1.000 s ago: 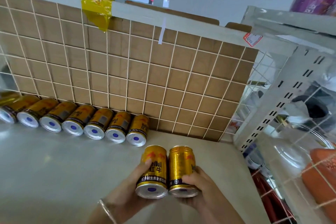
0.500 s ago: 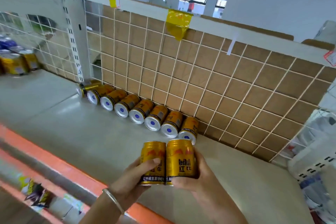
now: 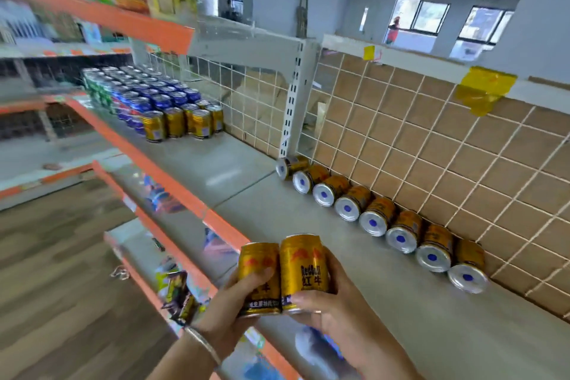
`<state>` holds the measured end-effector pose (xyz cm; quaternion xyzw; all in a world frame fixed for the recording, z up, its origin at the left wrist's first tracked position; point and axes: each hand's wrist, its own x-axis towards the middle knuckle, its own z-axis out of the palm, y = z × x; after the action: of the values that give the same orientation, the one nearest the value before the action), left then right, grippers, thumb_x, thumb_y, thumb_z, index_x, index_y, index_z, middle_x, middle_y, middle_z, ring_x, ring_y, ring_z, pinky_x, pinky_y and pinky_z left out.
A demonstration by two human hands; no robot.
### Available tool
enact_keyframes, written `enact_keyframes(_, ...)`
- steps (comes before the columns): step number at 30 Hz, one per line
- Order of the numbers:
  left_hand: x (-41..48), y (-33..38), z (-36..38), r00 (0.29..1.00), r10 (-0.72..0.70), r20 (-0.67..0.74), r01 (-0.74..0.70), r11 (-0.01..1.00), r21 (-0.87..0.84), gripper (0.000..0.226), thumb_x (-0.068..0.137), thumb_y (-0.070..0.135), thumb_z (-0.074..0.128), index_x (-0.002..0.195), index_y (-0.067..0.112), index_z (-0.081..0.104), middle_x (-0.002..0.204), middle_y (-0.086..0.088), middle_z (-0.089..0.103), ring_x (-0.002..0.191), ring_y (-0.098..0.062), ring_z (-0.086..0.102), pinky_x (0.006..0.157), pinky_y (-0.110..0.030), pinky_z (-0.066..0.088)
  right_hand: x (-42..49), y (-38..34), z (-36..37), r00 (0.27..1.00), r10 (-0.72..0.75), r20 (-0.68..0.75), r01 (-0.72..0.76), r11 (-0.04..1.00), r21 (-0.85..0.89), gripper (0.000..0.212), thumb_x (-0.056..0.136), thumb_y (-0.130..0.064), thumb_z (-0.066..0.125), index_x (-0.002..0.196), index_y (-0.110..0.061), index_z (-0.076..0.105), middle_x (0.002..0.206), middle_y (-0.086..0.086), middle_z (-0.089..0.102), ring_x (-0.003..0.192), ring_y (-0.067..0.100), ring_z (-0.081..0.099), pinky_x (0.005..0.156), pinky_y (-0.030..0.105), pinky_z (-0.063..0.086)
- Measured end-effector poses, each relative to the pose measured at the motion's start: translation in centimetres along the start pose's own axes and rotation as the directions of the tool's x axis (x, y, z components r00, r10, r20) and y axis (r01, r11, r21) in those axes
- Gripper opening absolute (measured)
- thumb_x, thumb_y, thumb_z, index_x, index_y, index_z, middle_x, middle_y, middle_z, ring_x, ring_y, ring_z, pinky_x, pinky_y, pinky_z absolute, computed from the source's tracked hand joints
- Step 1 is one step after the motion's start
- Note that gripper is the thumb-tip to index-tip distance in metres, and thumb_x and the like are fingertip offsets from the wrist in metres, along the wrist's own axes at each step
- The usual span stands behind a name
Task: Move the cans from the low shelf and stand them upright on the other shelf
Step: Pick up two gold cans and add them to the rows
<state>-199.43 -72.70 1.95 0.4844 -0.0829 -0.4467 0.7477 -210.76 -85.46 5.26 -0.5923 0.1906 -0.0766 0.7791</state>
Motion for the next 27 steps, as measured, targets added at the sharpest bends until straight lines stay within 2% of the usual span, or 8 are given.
enact_keyframes(3,-1.3,2.8,-3.9,0.997,0.039,-0.067,-0.038,0.999,0.013,0.043,0.061,0.012,0.078,0.103,0.007,0.067,0.091,-0.019,0.072,0.071,-0.026,0.071,0.055,-0.028,0.056,2.6,0.8,5.0,0.999,-0.009,-0.036,0.009,1.000,-0.017,0.082,0.045,-0.017,0.079,0.123,-0.028,0.055,0.103,0.015,0.071,0.090,0.037,0.069,0.083,0.055,0.052)
enact_keyframes(5,-1.6,4.8,-6.4,0.993,0.051,-0.110,-0.049,0.999,0.019,0.039,0.062,0.006,0.077,0.099,0.004,0.067,0.084,-0.017,0.072,0.062,-0.023,0.070,0.049,-0.025,0.054,4.1,1.0,7.8,1.000,-0.006,-0.013,0.007,0.998,0.060,0.080,0.044,-0.014,0.077,0.121,-0.021,0.057,0.096,0.017,0.072,0.078,0.036,0.070,0.066,0.044,0.058)
enact_keyframes(8,-1.8,7.6,-9.3,0.984,0.063,-0.166,-0.050,0.996,0.078,0.045,0.060,0.016,0.081,0.101,0.004,0.067,0.089,-0.020,0.072,0.074,-0.029,0.069,0.066,-0.036,0.057,6.1,0.5,11.1,0.998,-0.028,0.057,0.017,0.984,0.178,0.076,0.040,-0.016,0.073,0.115,-0.013,0.060,0.086,0.021,0.069,0.066,0.034,0.069,0.052,0.035,0.055)
enact_keyframes(12,-0.8,10.3,-12.1,0.966,0.051,-0.253,-0.028,0.995,0.093,0.068,0.049,0.034,0.086,0.104,0.002,0.064,0.094,-0.022,0.072,0.088,-0.038,0.068,0.093,-0.053,0.049,9.3,0.4,13.5,0.996,-0.018,0.085,-0.005,0.963,0.269,0.078,0.040,-0.013,0.070,0.117,-0.013,0.059,0.096,0.023,0.069,0.076,0.036,0.069,0.062,0.043,0.057)
enact_keyframes(19,3.4,13.3,-15.7,0.961,0.100,-0.257,-0.079,0.993,0.093,0.070,0.038,0.036,0.083,0.097,0.001,0.066,0.092,-0.021,0.073,0.082,-0.033,0.069,0.079,-0.038,0.056,15.5,-0.1,14.8,0.988,0.011,0.156,-0.039,0.984,0.176,0.085,0.041,-0.015,0.074,0.124,-0.007,0.056,0.101,0.027,0.066,0.079,0.034,0.067,0.063,0.042,0.057)
enact_keyframes(23,7.7,15.3,-17.9,0.955,0.116,-0.272,-0.089,0.990,0.110,0.069,0.040,0.038,0.084,0.097,0.001,0.069,0.092,-0.020,0.073,0.090,-0.036,0.069,0.087,-0.043,0.054,20.8,-0.5,15.1,0.989,0.029,0.142,-0.053,0.984,0.168,0.083,0.043,-0.013,0.074,0.124,-0.007,0.056,0.102,0.028,0.065,0.083,0.039,0.066,0.071,0.047,0.055)
enact_keyframes(25,9.8,16.5,-18.8,0.953,0.116,-0.281,-0.090,0.991,0.102,0.064,0.043,0.038,0.085,0.095,0.004,0.071,0.092,-0.018,0.073,0.090,-0.035,0.069,0.090,-0.044,0.053,23.6,-0.7,15.3,0.992,0.041,0.117,-0.060,0.984,0.166,0.078,0.045,-0.014,0.071,0.122,-0.014,0.058,0.099,0.027,0.065,0.085,0.042,0.063,0.077,0.062,0.051)
enact_keyframes(27,11.9,17.8,-19.7,0.950,0.108,-0.293,-0.086,0.992,0.087,0.047,0.055,0.030,0.086,0.091,0.004,0.071,0.091,-0.019,0.073,0.086,-0.033,0.070,0.088,-0.045,0.054,26.2,-1.0,15.6,0.990,0.090,0.108,-0.104,0.986,0.132,0.072,0.048,-0.017,0.071,0.118,-0.023,0.061,0.104,0.027,0.064,0.093,0.045,0.060,0.084,0.080,0.035)
